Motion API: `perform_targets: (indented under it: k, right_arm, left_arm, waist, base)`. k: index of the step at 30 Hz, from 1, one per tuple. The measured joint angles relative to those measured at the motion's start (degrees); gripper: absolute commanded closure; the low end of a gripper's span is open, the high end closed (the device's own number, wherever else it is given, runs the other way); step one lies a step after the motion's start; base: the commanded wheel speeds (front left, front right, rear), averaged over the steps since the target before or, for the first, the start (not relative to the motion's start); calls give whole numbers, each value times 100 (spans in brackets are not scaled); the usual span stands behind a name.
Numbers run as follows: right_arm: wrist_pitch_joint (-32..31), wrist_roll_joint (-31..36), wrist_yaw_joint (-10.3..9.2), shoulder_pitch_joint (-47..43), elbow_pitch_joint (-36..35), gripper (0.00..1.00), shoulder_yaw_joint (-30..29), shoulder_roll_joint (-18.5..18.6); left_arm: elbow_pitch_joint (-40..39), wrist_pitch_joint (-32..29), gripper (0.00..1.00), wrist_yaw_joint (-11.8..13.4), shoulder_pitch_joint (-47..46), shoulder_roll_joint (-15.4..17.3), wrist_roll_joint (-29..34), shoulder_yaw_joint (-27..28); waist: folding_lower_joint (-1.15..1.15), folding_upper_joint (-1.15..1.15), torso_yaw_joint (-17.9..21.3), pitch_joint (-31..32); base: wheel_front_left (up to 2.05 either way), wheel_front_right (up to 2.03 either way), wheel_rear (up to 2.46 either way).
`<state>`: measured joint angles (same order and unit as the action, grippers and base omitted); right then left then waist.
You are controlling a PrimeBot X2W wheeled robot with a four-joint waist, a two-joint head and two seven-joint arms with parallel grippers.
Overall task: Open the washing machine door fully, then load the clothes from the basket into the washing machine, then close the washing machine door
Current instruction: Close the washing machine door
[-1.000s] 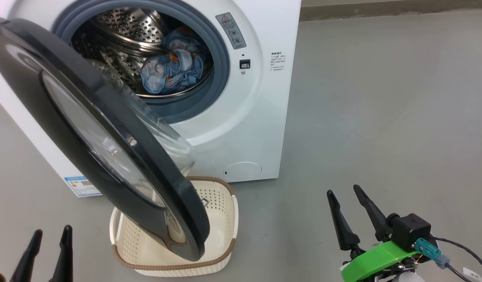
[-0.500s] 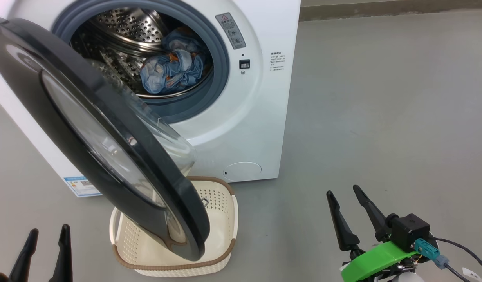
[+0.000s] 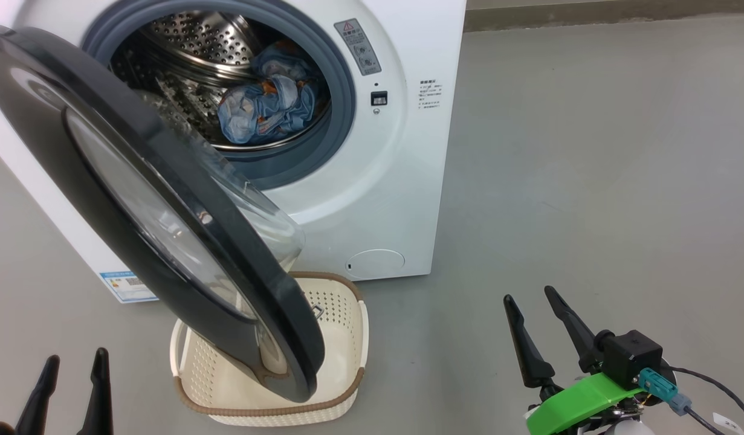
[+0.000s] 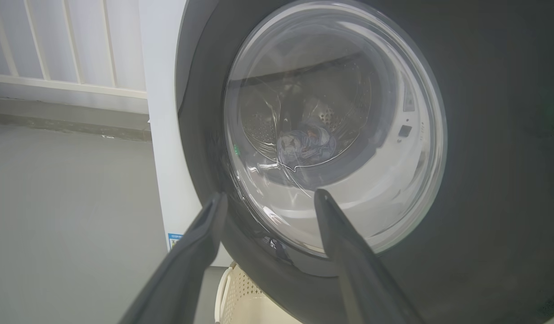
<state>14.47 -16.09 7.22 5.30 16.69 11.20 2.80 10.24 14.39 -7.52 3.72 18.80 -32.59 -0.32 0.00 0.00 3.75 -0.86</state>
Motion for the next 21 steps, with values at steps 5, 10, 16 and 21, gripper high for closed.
perform_targets:
  k: [5,10,16,21]
  right_arm:
    - [0,0,0,0,12,0,1,0]
    - [0,0,0,0,24,0,3,0]
    - [0,0,0,0,23,0,5,0]
    - [0,0,0,0,23,15,4,0]
  left_arm:
    - [7,0,0,0,-2,-1,33,7]
    - [7,0,0,0,-2,-4,33,14]
    - [10,0,0,0,-15,-5,33,10]
    - [10,0,0,0,-15,-5,33,7]
  waist:
    - [0,0,8,5]
    - [0,0,12,6]
    - [0,0,-3,9]
    - [0,0,-36,8]
  base:
    - [0,0,0]
    - [0,0,0]
    - [0,0,0]
    - [0,0,0]
